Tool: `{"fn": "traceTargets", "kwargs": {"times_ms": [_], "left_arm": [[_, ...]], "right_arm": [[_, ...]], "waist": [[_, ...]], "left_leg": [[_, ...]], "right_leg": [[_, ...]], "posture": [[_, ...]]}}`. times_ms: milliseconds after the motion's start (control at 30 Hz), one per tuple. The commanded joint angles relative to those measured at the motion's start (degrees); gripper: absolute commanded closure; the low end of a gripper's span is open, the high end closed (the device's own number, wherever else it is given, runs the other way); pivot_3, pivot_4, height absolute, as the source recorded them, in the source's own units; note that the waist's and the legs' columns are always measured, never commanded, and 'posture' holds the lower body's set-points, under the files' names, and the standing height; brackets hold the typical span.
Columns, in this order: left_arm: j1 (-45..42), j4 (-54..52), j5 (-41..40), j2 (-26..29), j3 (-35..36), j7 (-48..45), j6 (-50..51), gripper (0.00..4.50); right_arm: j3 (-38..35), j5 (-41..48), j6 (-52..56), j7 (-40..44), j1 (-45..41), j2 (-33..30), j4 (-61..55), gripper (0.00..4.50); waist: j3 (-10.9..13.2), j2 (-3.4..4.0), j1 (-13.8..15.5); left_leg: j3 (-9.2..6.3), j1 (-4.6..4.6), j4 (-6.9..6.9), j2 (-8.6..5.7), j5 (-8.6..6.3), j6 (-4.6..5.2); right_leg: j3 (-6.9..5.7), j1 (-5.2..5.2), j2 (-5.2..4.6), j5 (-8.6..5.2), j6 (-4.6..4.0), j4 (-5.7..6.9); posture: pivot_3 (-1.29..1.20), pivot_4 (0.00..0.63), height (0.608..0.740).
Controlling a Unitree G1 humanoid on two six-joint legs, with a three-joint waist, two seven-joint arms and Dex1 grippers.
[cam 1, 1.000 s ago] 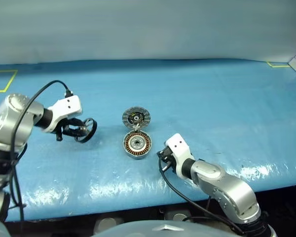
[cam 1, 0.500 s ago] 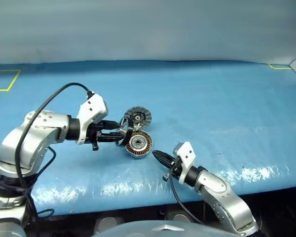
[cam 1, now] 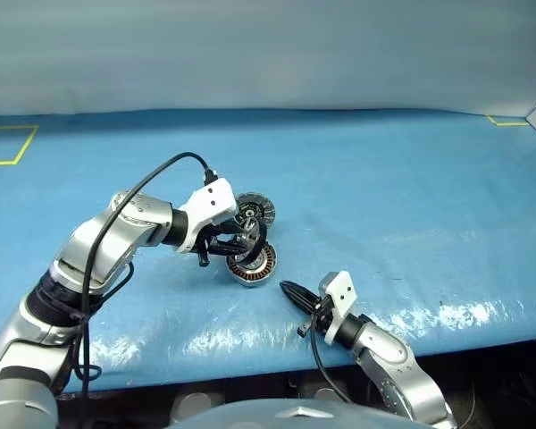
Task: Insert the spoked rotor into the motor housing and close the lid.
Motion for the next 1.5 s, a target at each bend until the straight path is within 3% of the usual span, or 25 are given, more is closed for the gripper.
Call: {"fn": "traceTargets", "kwargs": {"times_ms": [33, 267, 633, 1100, 1500], "left_arm": [[-3.6, 2.2, 2.1, 0.4, -3.2, -2.6, -4.1, 2.91], [-7.2, 7.8, 6.8, 0.2, -9.3, -6.3, -9.0, 2.91], [-8.4, 9.5, 11.9, 0.7, -12.6, -10.1, -12.6, 2.91], [-8.1, 3.1, 11.5, 1.6, -8.7, -9.6, -9.4, 2.91], [-6.9, 3.8, 12.4, 1.8, -9.7, -8.6, -8.9, 2.91]], "right_arm": [[0.2, -0.5, -1.4, -0.4, -0.6, 0.7, -0.3, 4.50], [0.3, -0.8, -2.0, -0.7, -0.4, 1.4, -0.5, 4.50], [0.6, -1.6, -1.3, -2.1, -0.2, 1.3, -0.5, 4.50], [0.8, -2.3, -0.5, -2.7, -0.7, 1.6, 0.6, 4.50], [0.7, -2.4, 0.3, -2.7, -1.4, 1.2, 0.7, 4.50]], "waist": [[0.0, 0.00, 0.1], [0.0, 0.00, 0.2], [0.0, 0.00, 0.2], [0.0, -0.02, 0.1], [0.0, -0.02, 0.0]], "left_leg": [[0.00, -0.01, 0.00, 0.00, 0.00, 0.00], [0.13, -0.02, -0.09, -0.01, 0.00, 0.00], [0.19, -0.02, -0.09, -0.01, 0.00, 0.00], [0.20, -0.04, -0.09, 0.01, 0.00, 0.01], [0.20, -0.05, -0.09, 0.01, 0.00, 0.01]], "right_leg": [[0.00, 0.00, 0.00, 0.00, 0.00, 0.00], [0.14, -0.10, 0.01, 0.00, 0.00, -0.02], [0.22, -0.13, 0.02, 0.00, 0.01, -0.02], [0.25, -0.16, 0.05, 0.00, 0.01, -0.01], [0.25, -0.16, 0.05, 0.00, 0.01, -0.03]], "posture": [[0.00, 0.150, 0.740], [0.00, 0.150, 0.740], [0.00, 0.150, 0.740], [0.00, 0.150, 0.740], [0.00, 0.150, 0.740]]}}
